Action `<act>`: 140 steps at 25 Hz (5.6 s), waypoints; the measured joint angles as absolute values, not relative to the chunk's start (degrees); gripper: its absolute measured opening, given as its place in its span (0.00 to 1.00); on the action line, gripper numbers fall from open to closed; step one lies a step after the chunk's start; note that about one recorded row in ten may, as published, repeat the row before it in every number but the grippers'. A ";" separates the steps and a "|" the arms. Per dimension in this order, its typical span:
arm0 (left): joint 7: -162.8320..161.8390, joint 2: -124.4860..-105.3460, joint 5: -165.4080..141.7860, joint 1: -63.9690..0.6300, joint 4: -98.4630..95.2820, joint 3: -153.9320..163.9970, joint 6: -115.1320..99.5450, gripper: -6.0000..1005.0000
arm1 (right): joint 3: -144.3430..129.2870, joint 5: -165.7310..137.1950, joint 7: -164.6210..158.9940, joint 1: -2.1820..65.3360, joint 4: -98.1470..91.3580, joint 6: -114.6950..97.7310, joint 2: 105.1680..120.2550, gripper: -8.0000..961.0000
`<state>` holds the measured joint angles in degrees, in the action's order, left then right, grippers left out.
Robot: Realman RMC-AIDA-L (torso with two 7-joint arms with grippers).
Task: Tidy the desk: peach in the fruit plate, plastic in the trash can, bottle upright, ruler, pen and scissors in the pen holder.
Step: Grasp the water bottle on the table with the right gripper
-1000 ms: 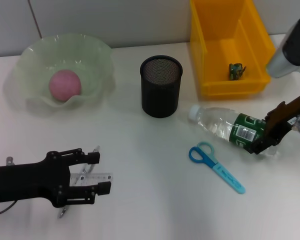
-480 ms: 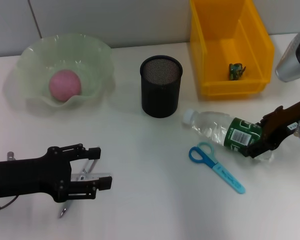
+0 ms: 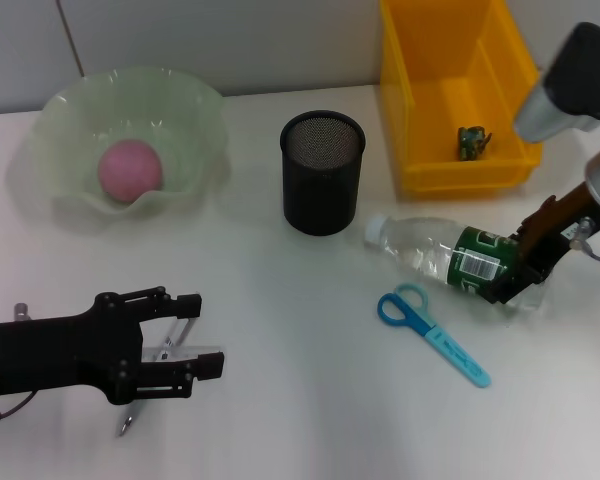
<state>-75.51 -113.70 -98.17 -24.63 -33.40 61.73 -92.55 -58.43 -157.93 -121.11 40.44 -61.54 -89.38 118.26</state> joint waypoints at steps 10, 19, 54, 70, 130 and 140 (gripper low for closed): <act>-75.33 -113.67 -98.16 -24.08 -33.40 61.16 -92.79 0.83 | -58.57 -160.91 -122.86 44.95 -58.10 -89.91 117.84 0.81; -75.28 -113.64 -98.17 -23.76 -33.40 61.17 -92.92 0.83 | -61.11 -161.57 -123.57 45.80 -57.94 -90.80 118.24 0.81; -75.14 -113.73 -98.17 -23.54 -33.40 61.08 -93.64 0.83 | -67.76 -166.55 -126.90 49.48 -51.31 -85.89 118.91 0.80; -75.14 -113.73 -98.18 -23.41 -33.40 61.08 -93.60 0.83 | -67.76 -166.56 -126.94 49.52 -49.32 -84.64 118.91 0.80; -75.71 -114.85 -98.13 -23.13 -33.85 57.06 -93.64 0.83 | -63.99 -123.68 -98.43 20.15 -72.62 -83.53 119.00 0.76; -76.34 -114.78 -97.91 -22.95 -34.10 57.04 -94.33 0.83 | -63.25 -124.00 -99.85 20.31 -73.66 -84.94 118.91 0.55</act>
<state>-76.34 -114.78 -97.91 -22.95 -34.10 57.04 -94.33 -63.26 -124.00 -99.85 20.31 -73.66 -84.94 118.91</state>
